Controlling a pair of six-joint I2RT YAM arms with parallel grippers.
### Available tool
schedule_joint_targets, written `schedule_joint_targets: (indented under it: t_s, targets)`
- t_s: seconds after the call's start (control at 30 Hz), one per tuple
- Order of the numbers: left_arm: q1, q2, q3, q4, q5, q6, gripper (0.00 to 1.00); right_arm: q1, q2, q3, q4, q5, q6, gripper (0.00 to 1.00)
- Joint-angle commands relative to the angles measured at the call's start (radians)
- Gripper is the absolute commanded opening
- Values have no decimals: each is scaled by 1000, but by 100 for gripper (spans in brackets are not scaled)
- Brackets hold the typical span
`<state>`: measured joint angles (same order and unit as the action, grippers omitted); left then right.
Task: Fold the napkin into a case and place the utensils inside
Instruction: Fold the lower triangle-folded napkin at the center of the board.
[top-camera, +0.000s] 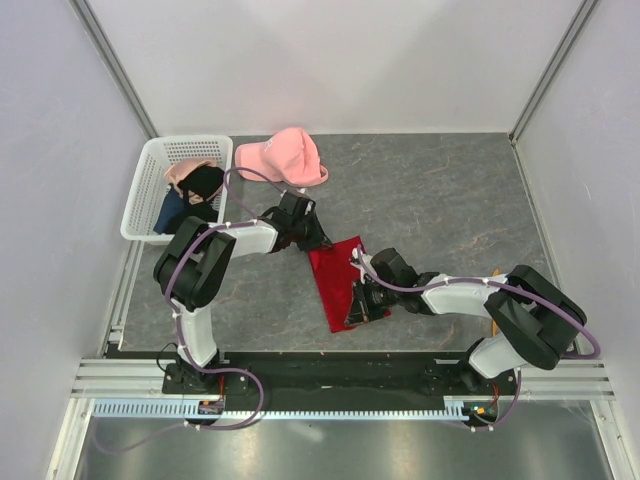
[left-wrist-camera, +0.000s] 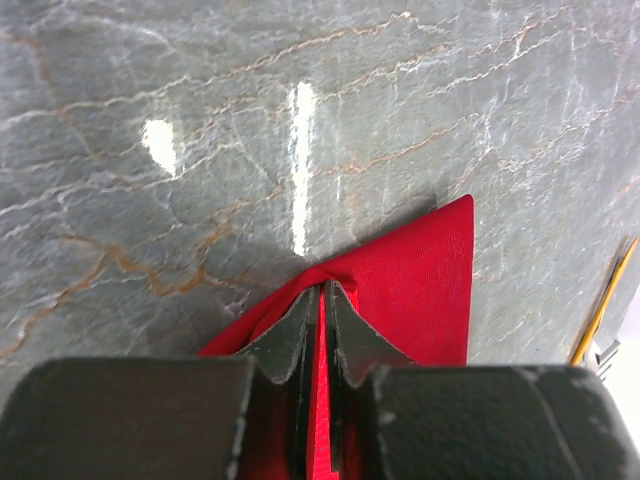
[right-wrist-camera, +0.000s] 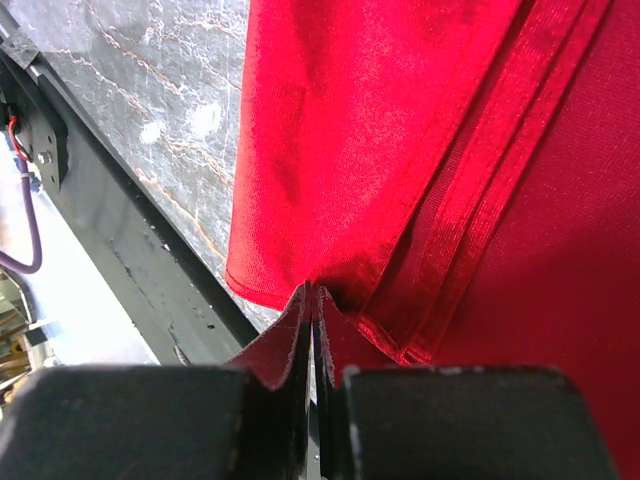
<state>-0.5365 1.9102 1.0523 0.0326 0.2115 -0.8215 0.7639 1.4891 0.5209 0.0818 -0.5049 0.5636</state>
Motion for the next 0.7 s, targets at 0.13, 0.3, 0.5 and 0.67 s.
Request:
schedule_joint_targets:
  t_s: [0.13, 0.3, 0.5, 0.67]
  targets:
    - [9, 23, 21, 21, -15, 39, 10, 2, -41, 85, -149, 152, -94, 6]
    - [9, 20, 21, 18, 3, 48, 10, -57, -81, 159, -226, 169, -122, 6]
    - [7, 13, 41, 3, -1, 56, 10, -77, -69, 153, -244, 134, -111, 27]
    - [7, 23, 49, -5, 2, 58, 10, -55, -72, 131, -240, 152, -100, 42]
